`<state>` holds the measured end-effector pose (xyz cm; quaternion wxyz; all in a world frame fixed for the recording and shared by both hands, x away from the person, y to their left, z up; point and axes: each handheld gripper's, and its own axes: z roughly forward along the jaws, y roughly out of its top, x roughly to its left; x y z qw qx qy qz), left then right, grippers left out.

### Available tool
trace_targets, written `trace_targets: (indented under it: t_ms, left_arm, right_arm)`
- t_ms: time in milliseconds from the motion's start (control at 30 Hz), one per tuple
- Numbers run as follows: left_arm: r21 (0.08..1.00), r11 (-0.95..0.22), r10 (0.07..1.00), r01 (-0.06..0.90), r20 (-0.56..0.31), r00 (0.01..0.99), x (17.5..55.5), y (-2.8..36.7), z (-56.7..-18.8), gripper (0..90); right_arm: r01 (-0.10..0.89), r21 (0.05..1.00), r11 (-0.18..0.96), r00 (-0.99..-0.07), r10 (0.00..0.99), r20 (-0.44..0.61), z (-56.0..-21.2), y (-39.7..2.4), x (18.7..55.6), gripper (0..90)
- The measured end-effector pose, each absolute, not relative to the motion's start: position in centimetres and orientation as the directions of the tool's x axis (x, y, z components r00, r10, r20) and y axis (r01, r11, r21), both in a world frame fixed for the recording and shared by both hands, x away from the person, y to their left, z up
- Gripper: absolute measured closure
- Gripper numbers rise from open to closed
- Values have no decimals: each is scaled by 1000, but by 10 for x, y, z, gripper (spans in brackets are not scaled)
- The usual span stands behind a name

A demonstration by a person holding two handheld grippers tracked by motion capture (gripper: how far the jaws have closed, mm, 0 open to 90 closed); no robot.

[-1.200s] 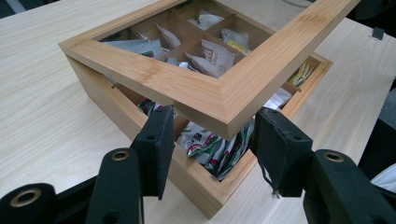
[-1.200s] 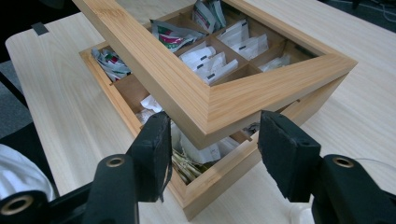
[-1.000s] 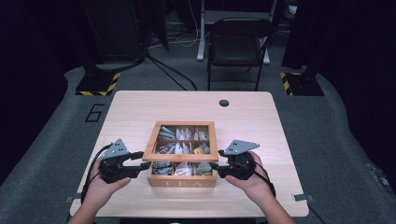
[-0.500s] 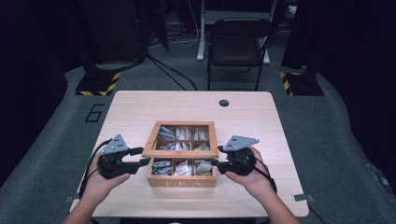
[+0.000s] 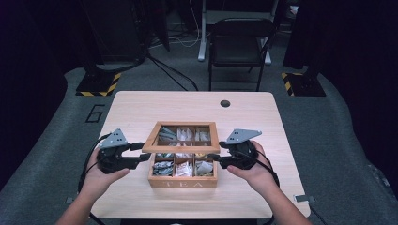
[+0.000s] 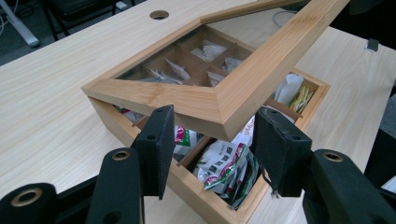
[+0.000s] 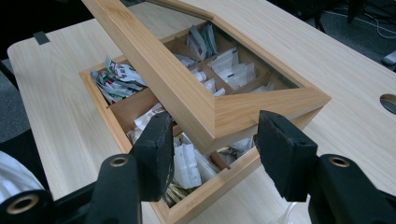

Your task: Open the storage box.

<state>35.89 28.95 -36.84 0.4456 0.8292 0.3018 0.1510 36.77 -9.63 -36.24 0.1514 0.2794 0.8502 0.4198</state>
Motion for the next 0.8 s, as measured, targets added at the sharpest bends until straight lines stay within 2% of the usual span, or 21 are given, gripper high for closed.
trace_targets:
  t_ms: [367,800]
  left_arm:
    - [837,-424,637,345,5,771,364,288,-357,496]
    - [857,-391,644,335,-5,765,376,289,-345,497]
  right_arm:
    - [343,817,464,-794,607,-11,-354,-98,374,467]
    - [289,831,475,-802,594,-61,-340,-95,385,463]
